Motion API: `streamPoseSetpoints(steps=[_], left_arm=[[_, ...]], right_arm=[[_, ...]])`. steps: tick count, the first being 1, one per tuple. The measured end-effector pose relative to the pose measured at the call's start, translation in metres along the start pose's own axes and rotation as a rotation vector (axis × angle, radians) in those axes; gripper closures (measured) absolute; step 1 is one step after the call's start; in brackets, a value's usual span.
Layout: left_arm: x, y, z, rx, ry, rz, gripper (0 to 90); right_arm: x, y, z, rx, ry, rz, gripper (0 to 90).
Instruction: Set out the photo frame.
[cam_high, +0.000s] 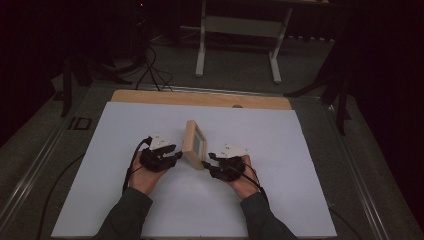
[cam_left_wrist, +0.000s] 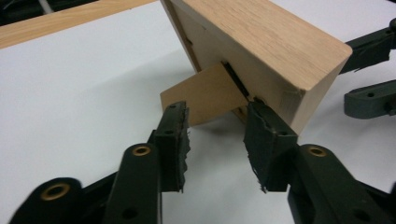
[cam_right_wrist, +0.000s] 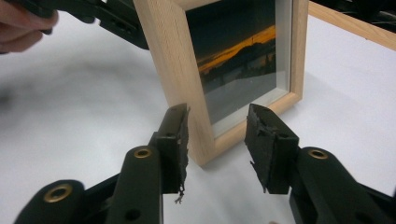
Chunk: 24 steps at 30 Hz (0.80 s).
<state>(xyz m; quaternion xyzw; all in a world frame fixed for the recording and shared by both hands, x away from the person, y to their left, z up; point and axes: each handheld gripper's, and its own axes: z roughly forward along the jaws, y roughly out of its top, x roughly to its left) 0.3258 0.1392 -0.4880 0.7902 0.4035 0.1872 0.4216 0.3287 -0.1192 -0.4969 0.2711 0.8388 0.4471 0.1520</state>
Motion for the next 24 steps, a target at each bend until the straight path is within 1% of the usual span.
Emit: streamPoseSetpoints(steps=[3,7,8,13,17,24], left_arm=[[0.0,-0.001,-0.003,0.003,0.01,0.001,56.1],[0.001,-0.003,-0.005,0.004,0.015,-0.015,53.5],[0.001,-0.003,-0.007,0.008,0.005,-0.024,53.5],[0.0,-0.003,-0.012,0.003,-0.005,-0.029,50.7],[-0.001,-0.003,-0.015,-0.008,-0.02,-0.029,48.7],[-0.005,-0.002,-0.017,-0.013,-0.04,-0.02,44.0]], right_arm=[[-0.002,-0.002,-0.002,0.005,-0.003,0.004,54.3],[-0.004,-0.003,-0.004,0.001,-0.009,0.012,52.4],[-0.005,-0.003,-0.004,0.0,-0.009,0.017,52.1],[-0.008,-0.003,-0.008,-0.01,-0.013,0.027,51.2],[-0.008,-0.003,-0.009,-0.011,-0.015,0.027,51.0],[-0.009,-0.003,-0.009,-0.014,-0.019,0.027,50.7]])
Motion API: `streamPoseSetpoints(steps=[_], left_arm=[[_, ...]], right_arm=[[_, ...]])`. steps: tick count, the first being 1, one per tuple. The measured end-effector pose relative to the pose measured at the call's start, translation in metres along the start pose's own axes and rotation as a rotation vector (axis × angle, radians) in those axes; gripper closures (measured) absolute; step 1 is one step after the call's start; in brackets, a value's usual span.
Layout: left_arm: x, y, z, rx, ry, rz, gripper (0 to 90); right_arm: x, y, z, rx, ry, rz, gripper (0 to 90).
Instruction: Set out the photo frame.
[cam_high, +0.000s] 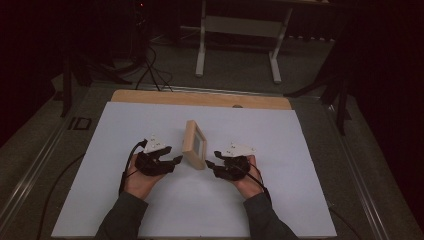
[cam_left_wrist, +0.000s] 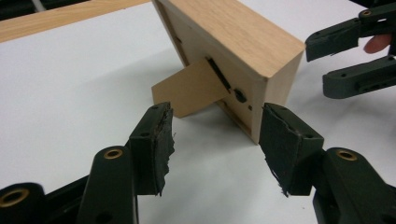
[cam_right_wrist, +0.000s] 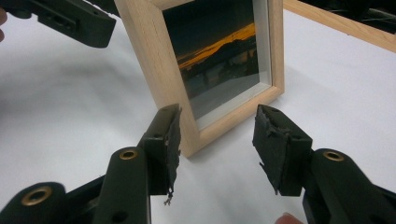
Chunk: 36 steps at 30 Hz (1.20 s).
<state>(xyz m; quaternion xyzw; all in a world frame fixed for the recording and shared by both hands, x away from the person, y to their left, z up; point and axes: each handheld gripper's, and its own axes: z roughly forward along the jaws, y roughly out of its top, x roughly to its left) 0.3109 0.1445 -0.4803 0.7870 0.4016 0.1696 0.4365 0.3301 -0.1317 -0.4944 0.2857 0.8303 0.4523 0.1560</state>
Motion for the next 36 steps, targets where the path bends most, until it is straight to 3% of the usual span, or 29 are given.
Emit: streamPoseSetpoints(steps=[21,30,36], left_arm=[[-0.013,0.009,0.003,-0.015,-0.009,0.026,39.7],[-0.016,0.018,0.01,-0.031,-0.012,-0.002,29.8],[-0.018,0.023,0.018,-0.028,-0.009,-0.016,28.1]], right_arm=[[-0.005,0.001,-0.006,-0.008,-0.008,0.01,49.8],[-0.006,0.001,-0.009,-0.013,-0.01,0.01,49.8],[-0.007,0.002,-0.01,-0.017,-0.011,0.012,49.8]])
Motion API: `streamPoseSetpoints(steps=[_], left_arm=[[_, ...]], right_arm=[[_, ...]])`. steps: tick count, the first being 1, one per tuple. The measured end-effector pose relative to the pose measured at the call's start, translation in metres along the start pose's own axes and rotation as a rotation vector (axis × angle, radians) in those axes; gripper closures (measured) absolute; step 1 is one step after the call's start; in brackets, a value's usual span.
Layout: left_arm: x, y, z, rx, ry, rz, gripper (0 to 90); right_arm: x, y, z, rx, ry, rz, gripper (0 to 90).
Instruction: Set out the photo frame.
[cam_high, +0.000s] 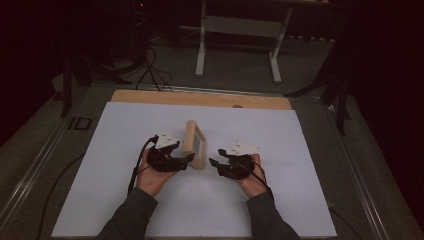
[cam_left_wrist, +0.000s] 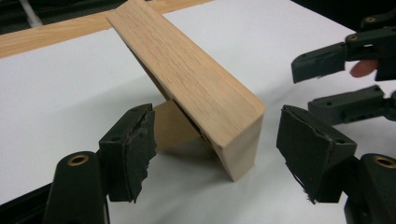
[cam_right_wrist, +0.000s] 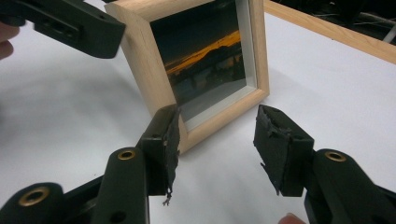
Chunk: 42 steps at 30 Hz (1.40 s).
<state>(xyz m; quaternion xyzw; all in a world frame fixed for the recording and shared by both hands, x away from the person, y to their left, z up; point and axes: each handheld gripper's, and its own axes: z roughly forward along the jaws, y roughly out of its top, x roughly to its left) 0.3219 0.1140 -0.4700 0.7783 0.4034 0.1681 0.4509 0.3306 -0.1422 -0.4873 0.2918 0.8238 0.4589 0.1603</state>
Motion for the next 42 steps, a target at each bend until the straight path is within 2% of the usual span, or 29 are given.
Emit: streamPoseSetpoints(steps=[7,15,28,42], left_arm=[[0.0,0.002,0.009,0.011,0.027,-0.025,28.2],[0.0,0.006,0.018,0.019,0.037,-0.046,28.7],[0.0,0.008,0.024,0.028,0.018,-0.077,35.6],[-0.002,0.01,0.026,0.038,0.02,-0.095,40.9]], right_arm=[[-0.001,0.0,-0.001,-0.003,-0.002,0.001,49.8],[-0.002,0.0,-0.002,-0.007,-0.004,0.001,49.8],[-0.003,0.001,-0.003,-0.012,-0.005,0.006,49.6],[-0.004,0.001,-0.005,-0.019,-0.004,0.011,49.6]])
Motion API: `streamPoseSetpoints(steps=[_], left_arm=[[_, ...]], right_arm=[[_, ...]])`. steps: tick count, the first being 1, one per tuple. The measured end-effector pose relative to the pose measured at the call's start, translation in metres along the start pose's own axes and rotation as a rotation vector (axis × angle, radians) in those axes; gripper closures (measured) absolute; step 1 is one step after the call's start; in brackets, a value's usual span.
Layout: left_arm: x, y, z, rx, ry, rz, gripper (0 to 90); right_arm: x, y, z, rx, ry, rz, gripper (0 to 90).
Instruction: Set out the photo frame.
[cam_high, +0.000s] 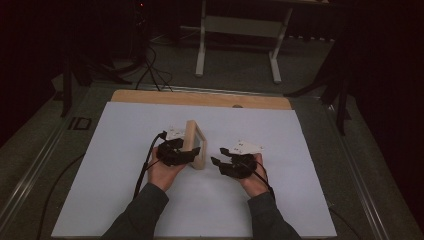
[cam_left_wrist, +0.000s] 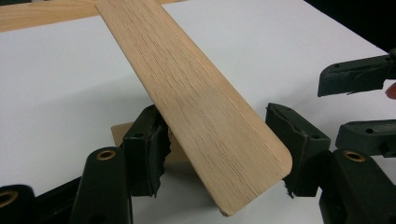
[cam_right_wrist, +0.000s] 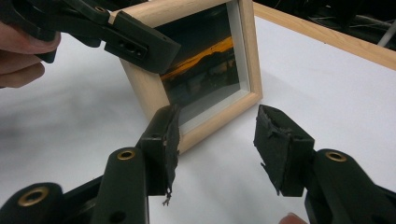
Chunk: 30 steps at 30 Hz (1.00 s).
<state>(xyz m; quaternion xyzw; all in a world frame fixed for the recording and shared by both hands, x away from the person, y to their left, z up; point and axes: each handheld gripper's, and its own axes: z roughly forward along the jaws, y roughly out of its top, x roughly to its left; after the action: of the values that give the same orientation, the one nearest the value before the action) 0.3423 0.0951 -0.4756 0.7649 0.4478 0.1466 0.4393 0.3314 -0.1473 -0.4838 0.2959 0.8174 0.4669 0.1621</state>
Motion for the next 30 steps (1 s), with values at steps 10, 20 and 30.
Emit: streamPoseSetpoints(steps=[10,20,30], left_arm=[[-0.0006,0.0007,-0.0007,0.008,0.004,-0.014,42.8],[0.0,0.0006,-0.0021,0.002,0.011,-0.012,47.1],[-0.0028,0.0006,-0.0023,-0.007,0.019,0.001,51.6]], right_arm=[[-0.0013,0.0001,-0.0013,-0.005,-0.002,0.008,49.5],[-0.0027,0.0005,-0.0029,-0.007,-0.009,0.011,49.1],[-0.0059,0.0015,-0.007,-0.02,-0.022,0.02,48.6]])
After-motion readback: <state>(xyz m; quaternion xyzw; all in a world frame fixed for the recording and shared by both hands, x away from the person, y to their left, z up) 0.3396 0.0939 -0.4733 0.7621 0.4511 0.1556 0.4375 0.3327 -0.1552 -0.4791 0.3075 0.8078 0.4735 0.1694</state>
